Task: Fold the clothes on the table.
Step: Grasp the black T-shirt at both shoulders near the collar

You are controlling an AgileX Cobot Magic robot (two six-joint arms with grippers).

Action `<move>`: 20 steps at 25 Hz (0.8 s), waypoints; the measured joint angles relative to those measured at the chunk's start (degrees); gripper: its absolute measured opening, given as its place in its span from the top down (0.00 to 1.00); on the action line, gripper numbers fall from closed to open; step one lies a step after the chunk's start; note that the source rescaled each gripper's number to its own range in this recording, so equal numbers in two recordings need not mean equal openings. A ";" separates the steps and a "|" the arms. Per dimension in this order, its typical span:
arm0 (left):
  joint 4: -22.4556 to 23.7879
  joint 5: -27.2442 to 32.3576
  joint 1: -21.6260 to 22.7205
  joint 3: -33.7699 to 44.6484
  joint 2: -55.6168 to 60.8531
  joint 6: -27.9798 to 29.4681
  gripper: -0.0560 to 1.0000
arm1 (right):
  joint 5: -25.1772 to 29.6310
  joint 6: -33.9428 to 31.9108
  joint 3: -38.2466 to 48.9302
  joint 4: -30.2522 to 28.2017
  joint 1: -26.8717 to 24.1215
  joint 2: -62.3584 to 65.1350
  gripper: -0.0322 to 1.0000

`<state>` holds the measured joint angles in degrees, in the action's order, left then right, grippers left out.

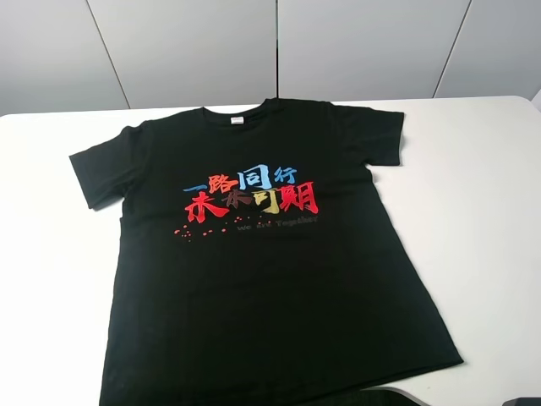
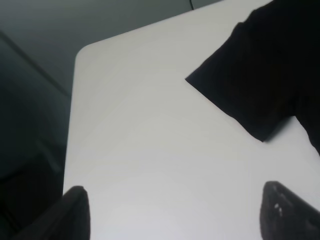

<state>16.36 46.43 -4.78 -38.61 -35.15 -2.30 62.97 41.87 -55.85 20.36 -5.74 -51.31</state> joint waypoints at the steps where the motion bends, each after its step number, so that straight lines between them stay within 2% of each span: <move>1: -0.08 -0.37 -1.18 -0.36 -2.62 -0.86 0.14 | -0.14 1.13 -1.62 0.00 0.96 -3.48 0.23; 3: -0.08 -0.77 -3.77 -0.92 -6.79 -2.51 0.21 | -0.42 2.67 -4.59 -0.11 3.23 -10.37 0.23; 5: -0.13 -0.90 -6.67 -1.45 -11.01 -3.71 0.22 | -0.83 3.86 -6.71 -0.36 6.44 -16.47 0.23; 13: -0.36 -2.84 -18.78 -4.41 -26.66 -4.27 0.09 | -2.56 6.72 -13.60 -7.90 19.96 -39.35 0.23; 17: -0.57 -2.96 -23.77 -5.60 -33.79 -4.27 0.09 | -3.16 9.47 -17.04 -8.49 22.71 -47.80 0.23; 20: -0.81 -3.09 -24.70 -7.01 -39.04 -4.27 0.09 | -3.72 12.58 -18.30 -8.84 23.26 -51.71 0.23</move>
<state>15.55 43.34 -29.47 -45.61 -74.19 -6.57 59.25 54.45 -74.16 11.52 17.52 -103.02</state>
